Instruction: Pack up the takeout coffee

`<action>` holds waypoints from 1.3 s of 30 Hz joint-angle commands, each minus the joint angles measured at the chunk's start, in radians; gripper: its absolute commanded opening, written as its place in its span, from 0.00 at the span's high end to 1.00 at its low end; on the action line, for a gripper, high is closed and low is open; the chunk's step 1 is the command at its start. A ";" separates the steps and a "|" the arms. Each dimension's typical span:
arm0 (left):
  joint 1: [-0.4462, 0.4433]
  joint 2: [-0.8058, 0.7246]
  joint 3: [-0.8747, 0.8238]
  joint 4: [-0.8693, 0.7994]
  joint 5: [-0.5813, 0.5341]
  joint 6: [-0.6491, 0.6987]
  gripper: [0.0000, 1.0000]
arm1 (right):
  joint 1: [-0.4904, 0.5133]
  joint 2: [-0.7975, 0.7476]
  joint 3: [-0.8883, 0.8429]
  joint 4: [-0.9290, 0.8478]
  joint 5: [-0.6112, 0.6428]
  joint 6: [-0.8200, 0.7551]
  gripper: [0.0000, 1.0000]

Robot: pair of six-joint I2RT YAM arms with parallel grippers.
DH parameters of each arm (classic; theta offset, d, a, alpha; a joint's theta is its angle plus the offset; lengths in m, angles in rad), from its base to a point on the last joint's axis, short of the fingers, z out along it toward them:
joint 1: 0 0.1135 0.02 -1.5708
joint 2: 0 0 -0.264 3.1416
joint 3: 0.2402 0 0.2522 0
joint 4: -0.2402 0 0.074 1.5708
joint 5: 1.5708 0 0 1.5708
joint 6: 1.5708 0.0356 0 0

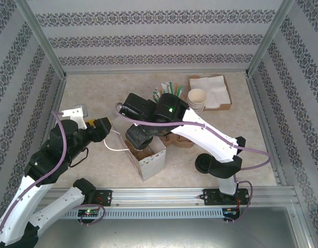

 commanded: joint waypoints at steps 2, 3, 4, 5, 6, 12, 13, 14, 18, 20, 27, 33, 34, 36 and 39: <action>0.004 -0.009 -0.020 -0.002 0.038 -0.009 0.37 | -0.015 0.027 0.023 -0.045 -0.023 0.004 0.40; 0.004 -0.009 -0.023 0.000 0.040 -0.009 0.37 | -0.017 0.032 0.022 -0.045 -0.026 0.004 0.40; 0.003 -0.009 -0.025 0.003 0.041 -0.010 0.37 | -0.018 0.033 0.020 -0.045 -0.028 0.003 0.40; 0.003 -0.008 -0.024 0.003 0.042 -0.009 0.37 | -0.021 0.036 0.013 -0.042 -0.033 0.002 0.41; 0.003 -0.008 -0.025 0.003 0.042 -0.010 0.37 | -0.022 0.038 0.006 -0.039 -0.035 0.001 0.41; 0.004 -0.008 -0.037 0.003 0.039 -0.009 0.37 | -0.025 0.051 -0.011 -0.029 -0.074 0.001 0.42; 0.004 -0.009 -0.037 0.002 0.039 -0.008 0.37 | -0.024 0.051 -0.013 -0.025 -0.076 0.002 0.42; 0.003 -0.009 -0.035 0.001 0.038 -0.007 0.37 | -0.024 0.051 -0.014 -0.021 -0.079 0.001 0.42; 0.003 -0.014 -0.030 -0.001 0.030 -0.003 0.37 | -0.024 0.039 -0.032 0.007 -0.086 0.000 0.42; 0.003 -0.012 -0.027 -0.003 0.028 -0.001 0.37 | -0.022 0.035 -0.037 0.009 -0.087 0.000 0.42; 0.004 -0.021 -0.018 -0.017 0.012 0.003 0.37 | -0.033 0.011 -0.131 0.040 -0.076 0.016 0.42; 0.004 -0.015 -0.025 -0.014 0.019 0.002 0.38 | -0.055 -0.046 -0.247 0.125 -0.096 0.041 0.43; 0.003 -0.015 -0.024 -0.014 0.018 0.001 0.39 | -0.057 -0.055 -0.266 0.140 -0.100 0.044 0.43; 0.004 -0.015 -0.028 -0.011 0.018 0.001 0.40 | -0.061 -0.071 -0.299 0.159 -0.102 0.051 0.44; 0.004 -0.014 -0.029 -0.011 0.019 0.001 0.40 | -0.066 -0.092 -0.345 0.187 -0.108 0.062 0.44</action>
